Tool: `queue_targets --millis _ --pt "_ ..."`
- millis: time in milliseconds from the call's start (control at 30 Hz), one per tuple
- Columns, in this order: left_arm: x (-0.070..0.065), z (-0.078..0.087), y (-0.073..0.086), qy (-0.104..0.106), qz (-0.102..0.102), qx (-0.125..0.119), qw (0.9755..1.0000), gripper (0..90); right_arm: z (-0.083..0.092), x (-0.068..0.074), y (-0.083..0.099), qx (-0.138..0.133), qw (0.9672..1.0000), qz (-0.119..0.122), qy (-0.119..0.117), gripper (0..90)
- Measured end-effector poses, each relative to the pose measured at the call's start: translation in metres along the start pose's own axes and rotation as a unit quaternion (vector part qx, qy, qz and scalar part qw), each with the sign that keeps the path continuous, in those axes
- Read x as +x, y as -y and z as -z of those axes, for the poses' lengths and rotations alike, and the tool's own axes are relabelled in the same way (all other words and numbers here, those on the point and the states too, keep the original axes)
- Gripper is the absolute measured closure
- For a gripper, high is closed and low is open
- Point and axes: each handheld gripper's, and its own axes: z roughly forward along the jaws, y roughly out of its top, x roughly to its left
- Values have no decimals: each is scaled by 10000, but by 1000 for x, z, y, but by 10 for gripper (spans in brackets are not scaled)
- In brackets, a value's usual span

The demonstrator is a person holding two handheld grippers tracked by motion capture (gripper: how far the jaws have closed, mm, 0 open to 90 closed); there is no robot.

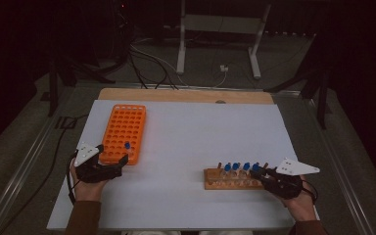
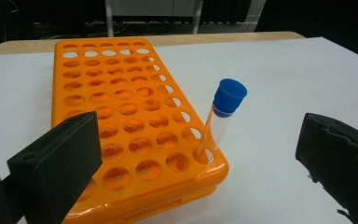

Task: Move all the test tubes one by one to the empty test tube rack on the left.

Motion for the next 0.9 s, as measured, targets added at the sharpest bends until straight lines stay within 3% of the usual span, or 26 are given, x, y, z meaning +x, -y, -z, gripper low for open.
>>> queue_targets --millis 367,900 --pt "-1 1 0 -7 -31 -14 10000 10 0 2 -4 38 10000 -11 49 773" --pt "-2 0 0 35 -74 -5 10000 11 17 -2 -24 -127 9997 -216 12 774"
